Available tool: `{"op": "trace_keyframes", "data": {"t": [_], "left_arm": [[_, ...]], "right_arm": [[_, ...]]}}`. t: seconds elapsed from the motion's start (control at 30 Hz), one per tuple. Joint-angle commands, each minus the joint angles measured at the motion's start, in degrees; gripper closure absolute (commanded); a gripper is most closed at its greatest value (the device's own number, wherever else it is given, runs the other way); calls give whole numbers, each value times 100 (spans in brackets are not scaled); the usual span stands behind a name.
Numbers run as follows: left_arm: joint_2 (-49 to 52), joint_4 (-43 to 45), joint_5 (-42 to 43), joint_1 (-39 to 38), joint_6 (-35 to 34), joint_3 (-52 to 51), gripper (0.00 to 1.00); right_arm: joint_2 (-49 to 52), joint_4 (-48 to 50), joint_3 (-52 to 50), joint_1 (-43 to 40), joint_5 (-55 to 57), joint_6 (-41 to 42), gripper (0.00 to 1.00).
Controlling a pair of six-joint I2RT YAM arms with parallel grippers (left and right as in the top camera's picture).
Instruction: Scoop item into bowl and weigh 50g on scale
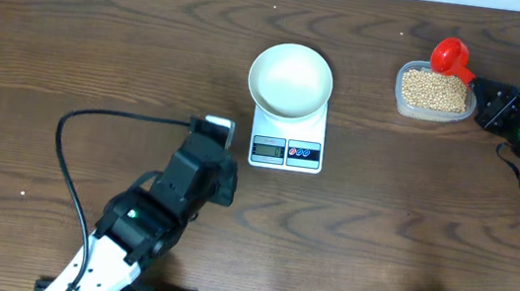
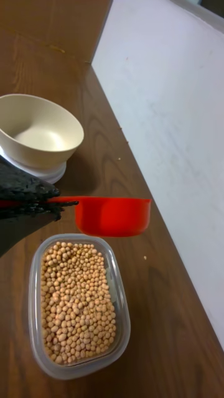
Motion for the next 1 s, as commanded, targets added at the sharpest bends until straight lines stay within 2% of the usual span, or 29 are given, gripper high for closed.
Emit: {"op": "trace_keyframes", "data": {"t": [0.0,0.13,0.3,0.53,0.6,0.63,0.83,0.97], "left_arm": [[164,70,232,17,326,-269,93],[688,339,527,13,372,-289,93],[1178,1075,861,13,457,-289,93],[1307,1252,837,15,485,-289,92],[1309,1211,837,15,564,-289,76],[1311,1207,835,15,564,-289,71],[1320,1220,376,13,568,-289,70],[1318,1246,365,15,756,-289,70]], "right_arm": [[-26,-109,138,31,85,-144,98],[-26,-820,442,59,481,-483,99],[-26,-1845,1040,155,1370,-859,99],[-24,-2155,1257,153,1558,-1014,99],[-2,-2227,1257,164,1563,-1178,99],[13,-2238,1257,164,1593,-1200,99],[72,-2249,1257,162,1663,-1198,99],[72,-2251,1257,164,1711,-1202,99]]}}
